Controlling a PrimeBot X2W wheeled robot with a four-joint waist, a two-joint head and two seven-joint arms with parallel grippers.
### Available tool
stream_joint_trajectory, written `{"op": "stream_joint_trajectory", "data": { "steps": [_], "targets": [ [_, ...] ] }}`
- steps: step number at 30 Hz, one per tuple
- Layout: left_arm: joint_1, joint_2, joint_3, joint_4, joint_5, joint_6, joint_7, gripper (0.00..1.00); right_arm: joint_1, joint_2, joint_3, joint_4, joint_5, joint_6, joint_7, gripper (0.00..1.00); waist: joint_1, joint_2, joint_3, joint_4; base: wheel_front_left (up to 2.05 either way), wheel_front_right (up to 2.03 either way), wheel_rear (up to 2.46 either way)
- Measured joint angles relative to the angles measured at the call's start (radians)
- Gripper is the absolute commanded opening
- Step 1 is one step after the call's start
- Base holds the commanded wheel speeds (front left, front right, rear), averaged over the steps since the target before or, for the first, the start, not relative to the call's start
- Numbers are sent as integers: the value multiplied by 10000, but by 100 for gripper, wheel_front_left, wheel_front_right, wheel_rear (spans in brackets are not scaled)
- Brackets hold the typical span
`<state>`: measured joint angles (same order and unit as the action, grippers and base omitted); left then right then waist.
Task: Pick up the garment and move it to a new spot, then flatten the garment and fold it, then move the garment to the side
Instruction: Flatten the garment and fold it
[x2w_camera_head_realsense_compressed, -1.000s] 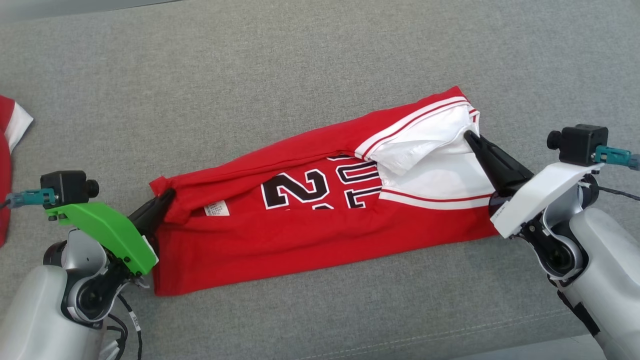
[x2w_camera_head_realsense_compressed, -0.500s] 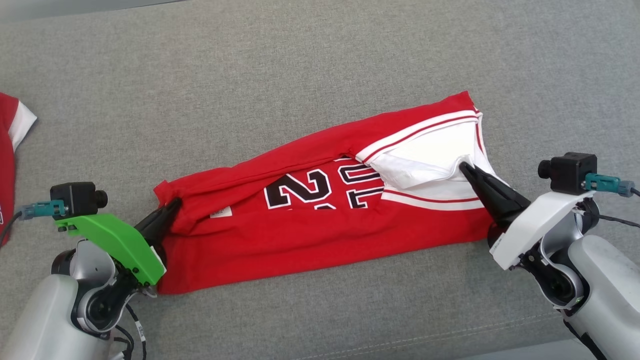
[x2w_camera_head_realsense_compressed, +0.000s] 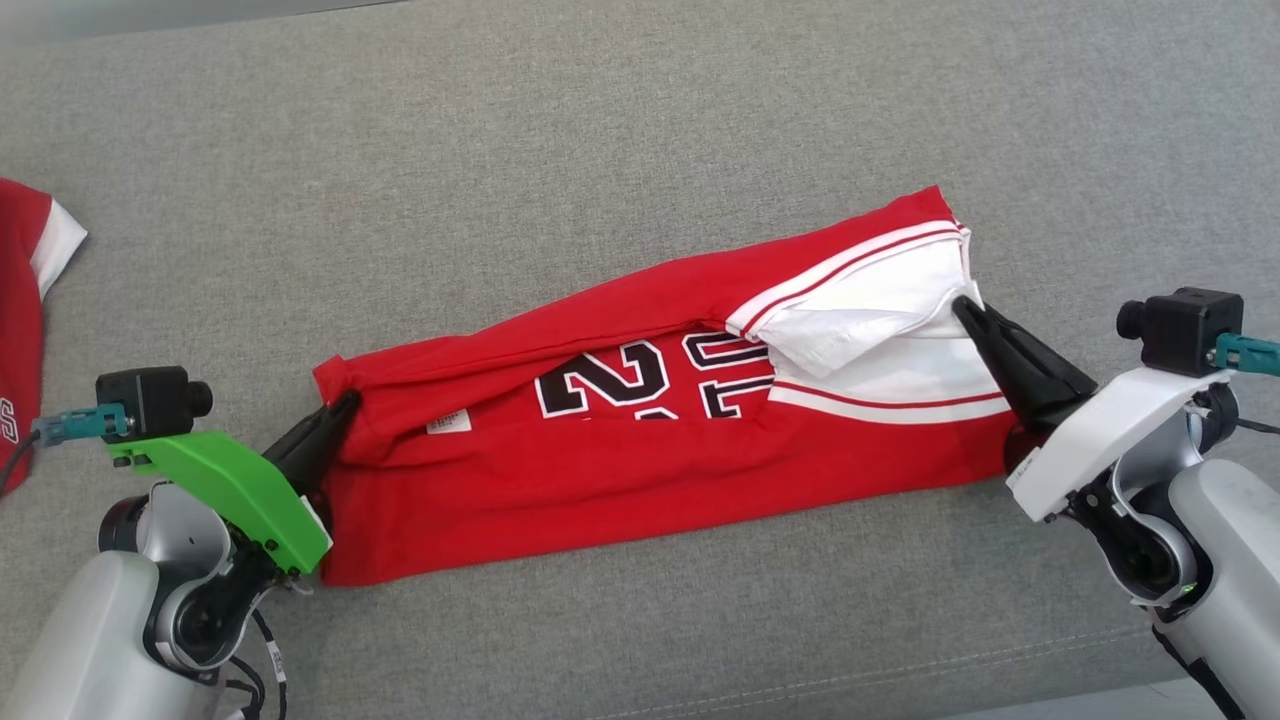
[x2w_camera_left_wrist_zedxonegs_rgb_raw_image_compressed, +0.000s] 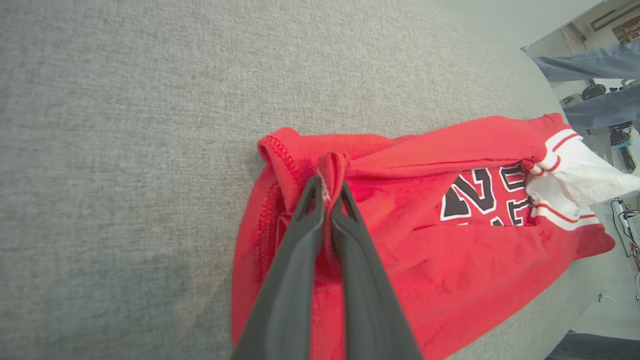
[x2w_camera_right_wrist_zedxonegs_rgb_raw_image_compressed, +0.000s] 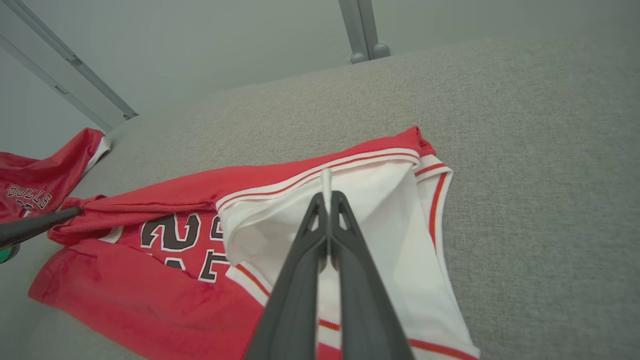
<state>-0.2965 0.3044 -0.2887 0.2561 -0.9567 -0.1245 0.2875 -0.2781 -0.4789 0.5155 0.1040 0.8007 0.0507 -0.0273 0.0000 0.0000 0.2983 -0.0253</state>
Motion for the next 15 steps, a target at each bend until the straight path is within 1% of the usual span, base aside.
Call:
{"op": "stream_joint_trajectory", "data": {
  "steps": [3, 4, 9, 10, 12, 15],
  "targets": [
    [-7, 27, -23, -61, 13, 0, -88, 0, 0, -23, -136, -180, 23, -21, -23, 0, 0, 0, -8, -8, 0, 0, 0],
    [-8, 38, -40, -69, 13, 0, -138, 0, 0, -21, -203, -274, 79, -92, -75, 0, 0, 0, -11, -11, 0, 0, 0],
    [-12, 94, -63, -109, 13, -2, -259, 0, 0, -25, -485, -594, 295, -105, -163, 0, 0, 0, -28, -36, 0, 0, 0],
    [-12, 119, -63, -115, 13, -2, -263, 0, 0, -33, -537, -667, 355, -173, -163, 0, 0, 0, -34, -44, 0, 0, 0],
    [-16, 207, -69, -136, 13, -2, -382, 0, 1, -107, -596, -782, 382, -249, -165, 0, 0, 0, -47, -63, 0, 0, 0],
    [-22, 311, -71, -157, 13, -4, -445, 0, 12, -259, -616, -897, 382, -268, -161, 0, 1, 0, -64, -90, 0, 0, 0]
  ]
}}
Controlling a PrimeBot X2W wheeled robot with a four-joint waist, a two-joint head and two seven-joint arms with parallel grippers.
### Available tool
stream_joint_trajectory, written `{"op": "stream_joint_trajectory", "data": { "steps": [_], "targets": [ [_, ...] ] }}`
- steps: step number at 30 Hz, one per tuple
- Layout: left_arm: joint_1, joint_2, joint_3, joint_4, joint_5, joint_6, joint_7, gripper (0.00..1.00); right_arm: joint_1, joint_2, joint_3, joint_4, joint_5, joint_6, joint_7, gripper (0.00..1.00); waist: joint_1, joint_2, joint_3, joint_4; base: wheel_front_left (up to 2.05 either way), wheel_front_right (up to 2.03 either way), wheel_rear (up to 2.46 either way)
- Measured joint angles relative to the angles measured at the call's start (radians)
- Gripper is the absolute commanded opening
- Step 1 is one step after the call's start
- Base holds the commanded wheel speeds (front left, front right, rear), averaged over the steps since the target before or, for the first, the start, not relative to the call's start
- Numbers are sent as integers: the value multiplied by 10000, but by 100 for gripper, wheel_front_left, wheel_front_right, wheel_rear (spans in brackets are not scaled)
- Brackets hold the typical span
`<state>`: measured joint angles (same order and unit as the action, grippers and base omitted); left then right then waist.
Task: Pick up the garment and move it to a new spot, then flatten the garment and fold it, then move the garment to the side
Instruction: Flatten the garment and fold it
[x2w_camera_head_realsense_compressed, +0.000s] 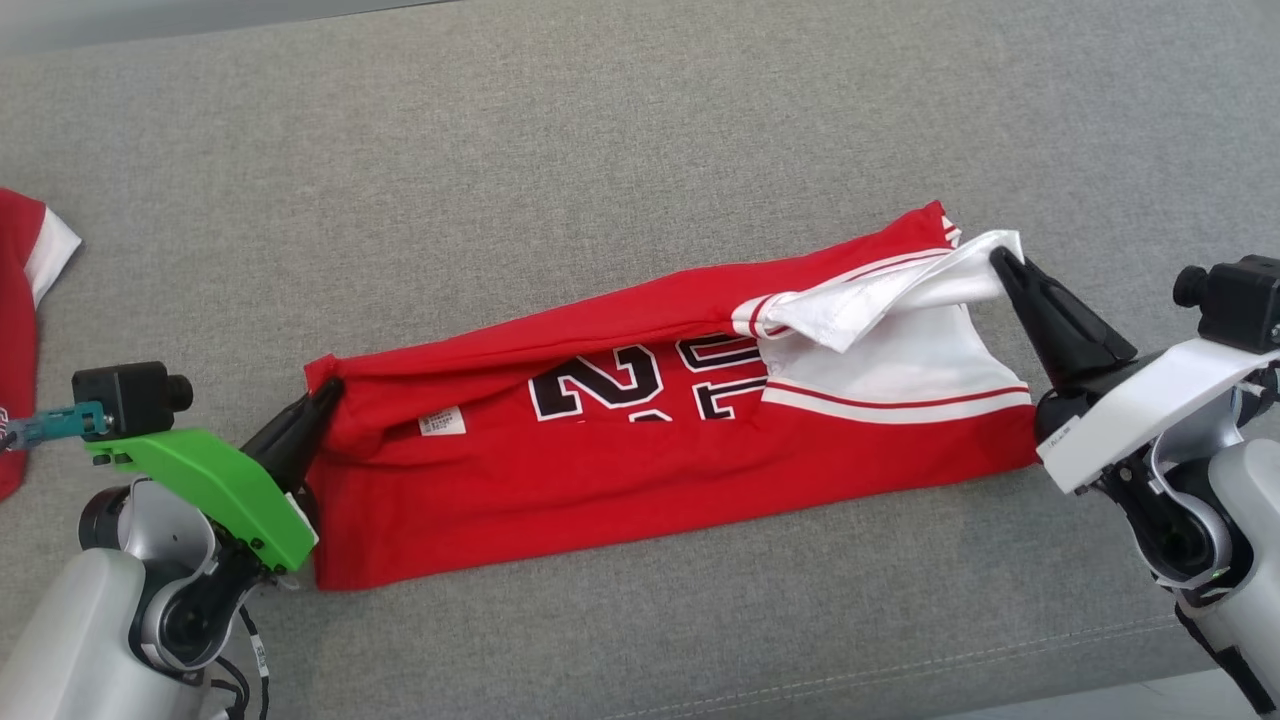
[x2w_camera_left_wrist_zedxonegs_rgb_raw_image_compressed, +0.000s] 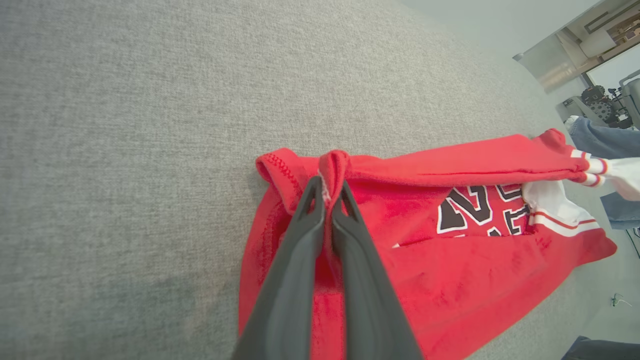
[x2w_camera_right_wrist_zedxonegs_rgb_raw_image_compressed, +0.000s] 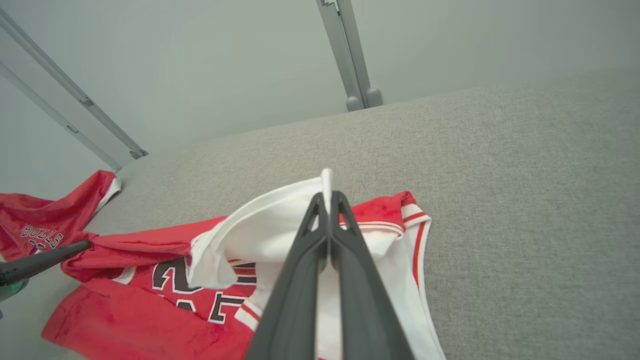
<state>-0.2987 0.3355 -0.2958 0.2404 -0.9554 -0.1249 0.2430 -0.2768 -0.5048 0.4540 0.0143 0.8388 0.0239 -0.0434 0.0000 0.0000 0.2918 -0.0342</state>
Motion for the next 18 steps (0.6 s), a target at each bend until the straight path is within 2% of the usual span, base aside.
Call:
{"op": "stream_joint_trajectory", "data": {
  "steps": [6, 7, 8, 9, 10, 11, 18],
  "targets": [
    [10, 54, -364, -56, 73, -27, -79, 0, 572, -17, 420, 29, 25, -96, 301, 0, 0, 0, -7, -29, 0, 0, 0],
    [14, 73, -420, -38, 151, -27, -79, 0, 660, -17, 523, 58, 12, -96, 376, 15, 0, 0, -2, -30, 0, 0, 0],
    [15, 98, -474, -2, 228, -27, -79, 14, 709, -17, 600, 69, -40, -104, 397, 37, 0, 0, 4, -29, 0, 0, 0],
    [21, 132, -529, 33, 286, -27, -79, 32, 729, -15, 654, 69, -56, -163, 420, 48, 0, 0, 9, -28, 0, 0, 0],
    [26, 161, -585, 58, 316, -27, -81, 47, 735, -17, 679, 69, -69, -167, 445, 76, 0, 0, 14, -25, 0, 0, 0],
    [32, 196, -631, 73, 384, -29, -100, 100, 735, -21, 688, 63, -115, -169, 445, 100, 0, 0, 17, -21, 0, 0, 0],
    [183, 328, -815, 211, 834, -29, -474, 100, 735, -374, 646, 40, -407, -291, 546, 100, 0, 0, -113, 7, 0, 0, 0]
  ]
}}
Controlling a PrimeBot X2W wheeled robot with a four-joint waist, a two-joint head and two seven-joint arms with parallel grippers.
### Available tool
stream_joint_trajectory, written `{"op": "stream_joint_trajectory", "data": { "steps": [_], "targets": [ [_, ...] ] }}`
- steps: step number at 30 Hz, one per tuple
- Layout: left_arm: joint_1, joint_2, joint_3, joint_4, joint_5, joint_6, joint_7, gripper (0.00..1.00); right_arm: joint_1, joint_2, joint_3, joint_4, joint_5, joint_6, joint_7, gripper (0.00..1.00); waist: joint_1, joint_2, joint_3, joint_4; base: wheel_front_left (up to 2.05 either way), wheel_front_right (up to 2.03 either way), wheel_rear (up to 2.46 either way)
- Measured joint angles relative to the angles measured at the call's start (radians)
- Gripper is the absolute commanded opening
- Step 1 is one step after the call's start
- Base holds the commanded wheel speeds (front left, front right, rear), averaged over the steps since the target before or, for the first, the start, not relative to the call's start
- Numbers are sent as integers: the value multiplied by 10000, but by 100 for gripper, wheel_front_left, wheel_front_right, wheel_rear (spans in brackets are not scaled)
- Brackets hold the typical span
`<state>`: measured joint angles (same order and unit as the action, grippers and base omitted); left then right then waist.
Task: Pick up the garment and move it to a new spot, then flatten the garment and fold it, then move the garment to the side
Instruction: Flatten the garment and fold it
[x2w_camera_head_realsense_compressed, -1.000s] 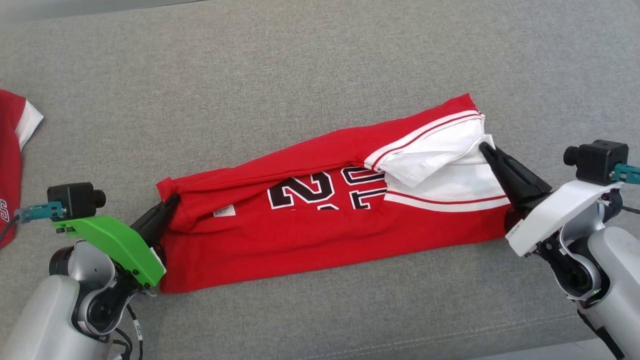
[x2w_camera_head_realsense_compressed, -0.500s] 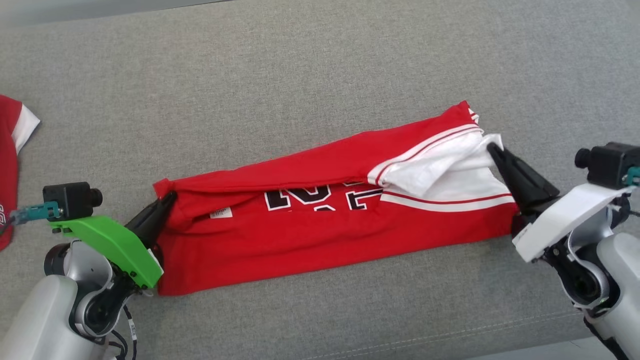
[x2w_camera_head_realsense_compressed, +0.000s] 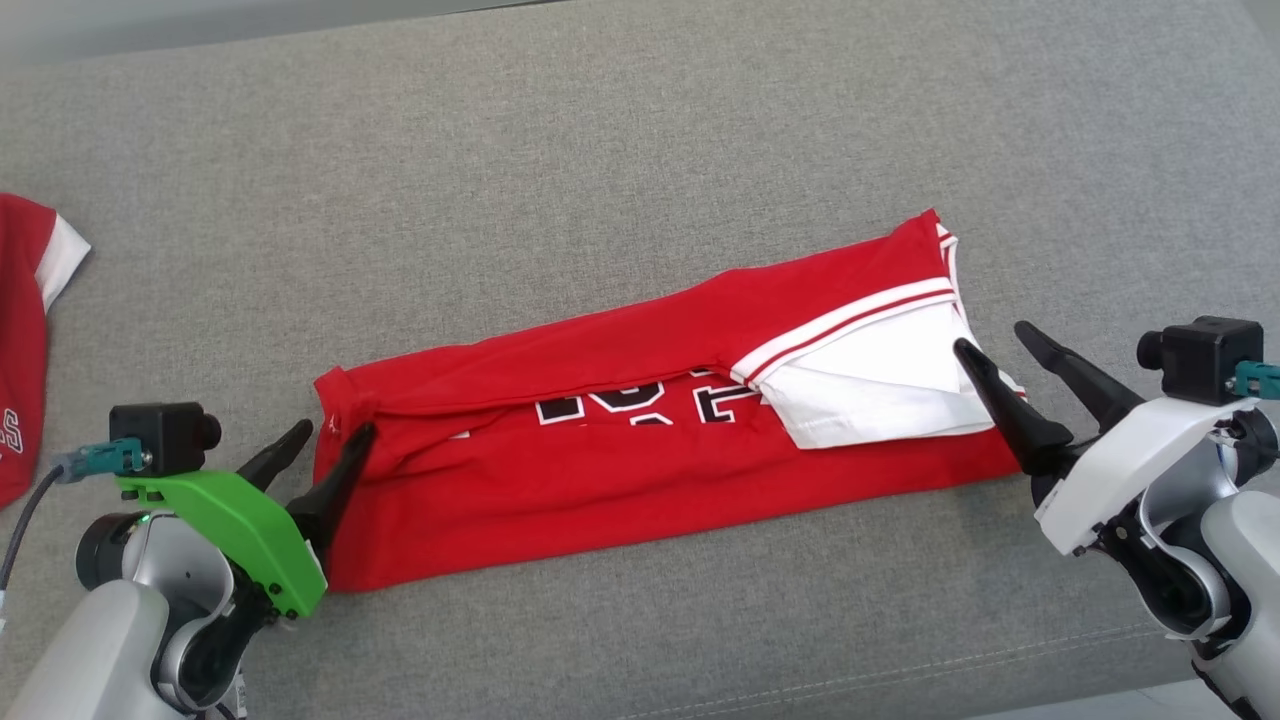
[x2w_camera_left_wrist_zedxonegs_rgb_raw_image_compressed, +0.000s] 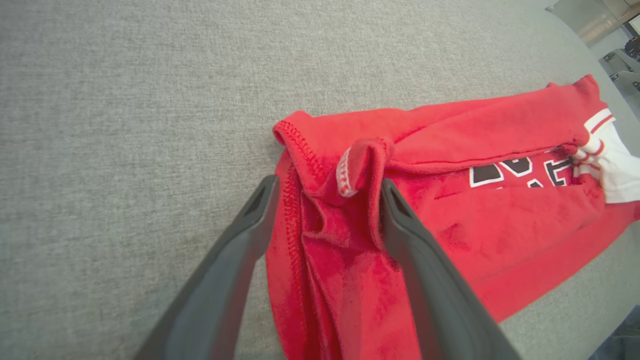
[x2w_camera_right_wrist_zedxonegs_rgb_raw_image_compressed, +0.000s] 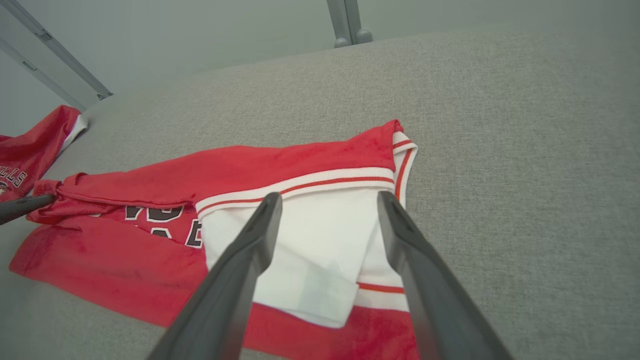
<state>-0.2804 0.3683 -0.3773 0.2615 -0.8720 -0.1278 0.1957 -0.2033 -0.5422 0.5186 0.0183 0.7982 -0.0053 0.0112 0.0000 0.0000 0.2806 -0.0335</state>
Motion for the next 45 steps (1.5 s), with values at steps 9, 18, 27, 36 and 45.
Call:
{"op": "stream_joint_trajectory", "data": {
  "steps": [9, 18, 27, 36, 45],
  "targets": [
    [768, 71, 709, -155, 594, 571, -1453, 100, 93, -359, -834, -98, 192, -535, 38, 100, 0, 0, -556, 39, 0, 0, 0],
    [945, -395, 807, -1078, 1645, 1361, -2997, 100, 201, -370, -959, 420, 616, -675, 420, 100, 0, 0, -735, 501, 0, 0, 0],
    [1313, -961, 487, -1944, 2186, 1802, -4042, 100, 267, -207, -943, 1904, 554, -938, 600, 100, 0, 0, -685, 1311, 0, 0, 0],
    [1736, -1162, 556, -2355, 2213, 1908, -4174, 100, -30, 102, -871, 2673, 546, -951, 704, 100, 0, 0, -309, 1864, 0, 0, 0],
    [1829, -1267, 779, -2777, 2220, 2017, -4270, 100, -724, 334, -723, 3444, 456, -949, 907, 100, 0, 0, 180, 1984, 0, 0, 0]
  ]
}}
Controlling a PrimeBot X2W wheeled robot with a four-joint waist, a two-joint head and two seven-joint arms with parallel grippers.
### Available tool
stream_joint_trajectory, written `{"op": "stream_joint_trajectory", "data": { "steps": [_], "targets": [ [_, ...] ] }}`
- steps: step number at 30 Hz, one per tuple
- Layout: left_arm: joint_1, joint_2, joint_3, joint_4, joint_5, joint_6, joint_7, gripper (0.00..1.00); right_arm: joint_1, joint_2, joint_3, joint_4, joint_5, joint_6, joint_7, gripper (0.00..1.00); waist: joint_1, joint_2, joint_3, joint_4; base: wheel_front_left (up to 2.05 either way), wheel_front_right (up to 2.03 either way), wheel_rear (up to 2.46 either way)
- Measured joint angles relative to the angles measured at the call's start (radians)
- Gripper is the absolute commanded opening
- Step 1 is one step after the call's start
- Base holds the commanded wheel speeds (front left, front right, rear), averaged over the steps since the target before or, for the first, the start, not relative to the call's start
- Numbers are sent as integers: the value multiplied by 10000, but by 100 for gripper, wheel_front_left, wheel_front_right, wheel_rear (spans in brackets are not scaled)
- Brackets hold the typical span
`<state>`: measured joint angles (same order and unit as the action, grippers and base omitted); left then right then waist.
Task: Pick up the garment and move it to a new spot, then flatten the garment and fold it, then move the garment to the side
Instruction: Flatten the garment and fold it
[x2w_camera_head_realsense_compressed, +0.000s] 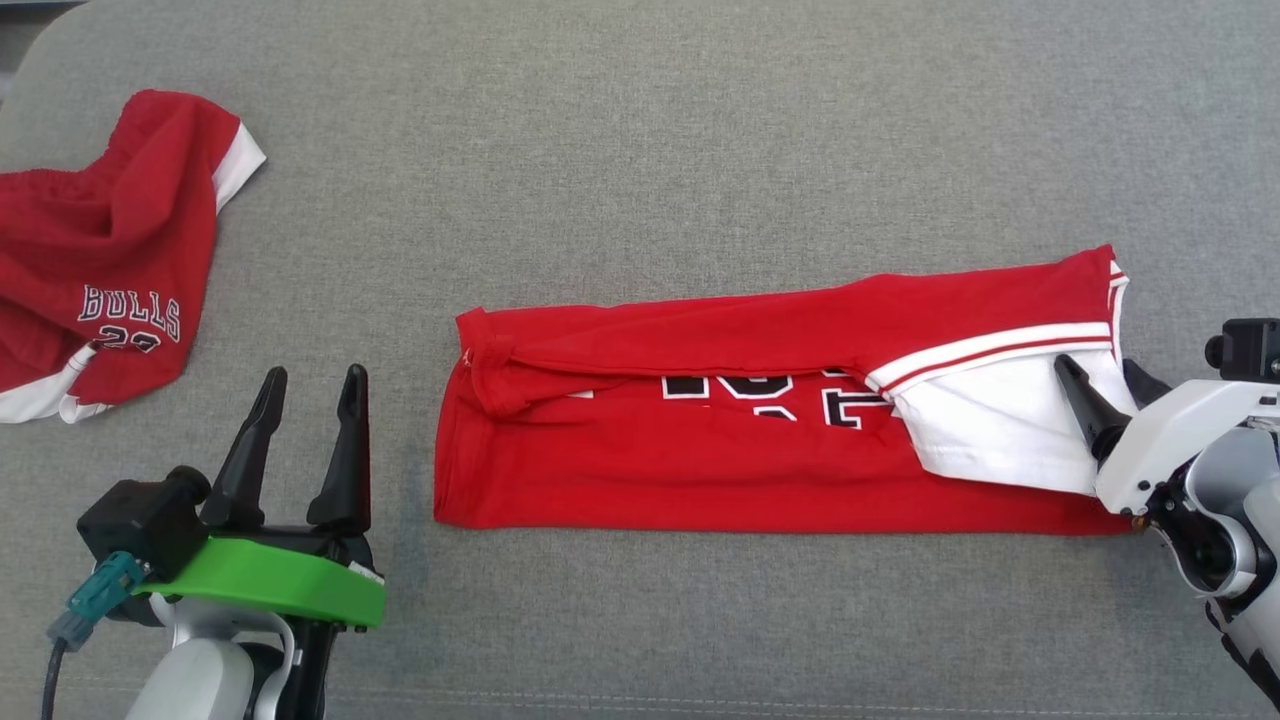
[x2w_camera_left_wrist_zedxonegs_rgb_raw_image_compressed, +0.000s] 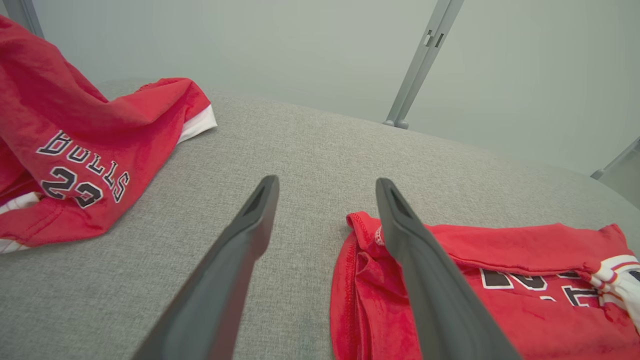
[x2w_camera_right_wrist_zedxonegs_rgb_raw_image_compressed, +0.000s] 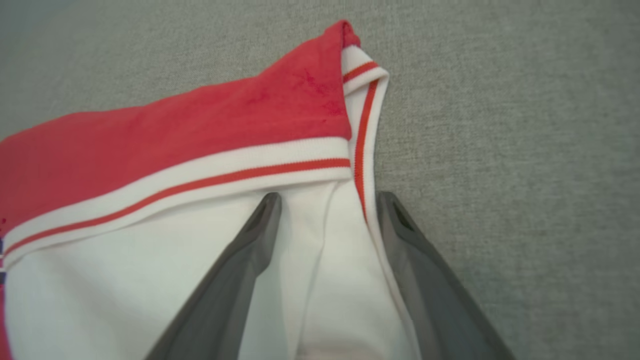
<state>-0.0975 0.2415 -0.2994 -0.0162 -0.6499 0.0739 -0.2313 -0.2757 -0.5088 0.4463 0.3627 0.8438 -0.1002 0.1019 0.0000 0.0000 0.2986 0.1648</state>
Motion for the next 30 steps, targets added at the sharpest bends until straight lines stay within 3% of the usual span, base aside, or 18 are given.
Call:
{"op": "stream_joint_trajectory", "data": {
  "steps": [8, 10, 11, 12, 13, 17, 24, 30],
  "targets": [
    [-1, 8, 63, -230, 153, 17, -59, 100, -364, 144, -2, 510, 144, 213, 0, 100, 0, 0, 180, -41, 0, 0, 0],
    [0, 15, 130, -244, 153, 81, -77, 100, -422, 203, -31, 639, 324, 391, 69, 45, 0, 0, 175, -60, 0, 0, 0],
    [0, 15, 161, -244, 153, 96, -77, 100, -439, 270, -48, 694, 447, 470, 113, 38, 0, 0, 166, -71, 0, 0, 0],
    [4, 15, 209, -240, 153, 98, -81, 100, -459, 316, -63, 744, 573, 575, 138, 14, 0, 0, 150, -87, 0, 0, 0],
    [8, 17, 259, -245, 153, 98, -84, 100, -481, 362, -90, 802, 719, 663, 188, 0, 0, 0, 129, -109, 0, 0, 0],
    [40, 33, 366, -305, 155, 100, -86, 100, -525, 604, -215, 934, 1267, 1110, 399, 0, 0, 0, 49, -222, 0, 0, 0],
    [165, 50, 460, -451, 155, 148, -88, 100, -537, 702, -792, 1101, 2056, 1373, 617, 0, 0, 0, -64, -406, 0, 0, 0],
    [202, -4, 464, -514, 155, 176, -90, 100, -534, 4, -1778, 1273, 2757, 1436, 675, 0, 0, 0, -160, -503, 0, 0, 0]
  ]
}}
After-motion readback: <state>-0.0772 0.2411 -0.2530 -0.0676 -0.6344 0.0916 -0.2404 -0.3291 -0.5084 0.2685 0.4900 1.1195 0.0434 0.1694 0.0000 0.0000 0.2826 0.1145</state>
